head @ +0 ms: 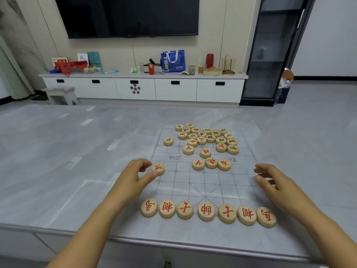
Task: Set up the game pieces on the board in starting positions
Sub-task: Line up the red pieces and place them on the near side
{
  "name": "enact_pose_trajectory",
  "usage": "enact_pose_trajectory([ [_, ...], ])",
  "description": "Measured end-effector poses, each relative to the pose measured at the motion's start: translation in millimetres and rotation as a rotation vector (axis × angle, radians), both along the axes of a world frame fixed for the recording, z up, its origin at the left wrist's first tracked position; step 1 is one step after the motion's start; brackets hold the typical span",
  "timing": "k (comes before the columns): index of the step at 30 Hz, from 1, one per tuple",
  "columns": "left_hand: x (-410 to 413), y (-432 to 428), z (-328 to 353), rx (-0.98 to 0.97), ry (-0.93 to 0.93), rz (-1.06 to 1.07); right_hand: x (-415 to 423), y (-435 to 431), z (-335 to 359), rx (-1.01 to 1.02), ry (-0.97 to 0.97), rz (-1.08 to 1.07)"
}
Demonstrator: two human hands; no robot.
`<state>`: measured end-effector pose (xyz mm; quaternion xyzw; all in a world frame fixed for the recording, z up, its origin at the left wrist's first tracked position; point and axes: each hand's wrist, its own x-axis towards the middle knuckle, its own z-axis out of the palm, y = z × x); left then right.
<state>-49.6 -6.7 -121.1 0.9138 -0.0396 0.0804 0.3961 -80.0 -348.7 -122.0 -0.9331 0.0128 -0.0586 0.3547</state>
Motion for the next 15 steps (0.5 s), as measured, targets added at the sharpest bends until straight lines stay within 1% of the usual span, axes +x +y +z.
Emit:
enact_pose_trajectory([
  [7, 19, -13, -2, 0.025, 0.01, 0.029, 23, 11, 2, 0.065, 0.002, 0.034],
  [12, 26, -13, -4, 0.124, 0.09, -0.035, 33, 13, 4, -0.011, 0.071, 0.134],
  [13, 27, -13, -6, 0.161, 0.113, -0.06, 35, 15, 5, -0.034, 0.088, 0.163],
  [15, 31, -12, -10, 0.312, 0.106, -0.086, 40, 19, 6, -0.086, 0.127, 0.211],
])
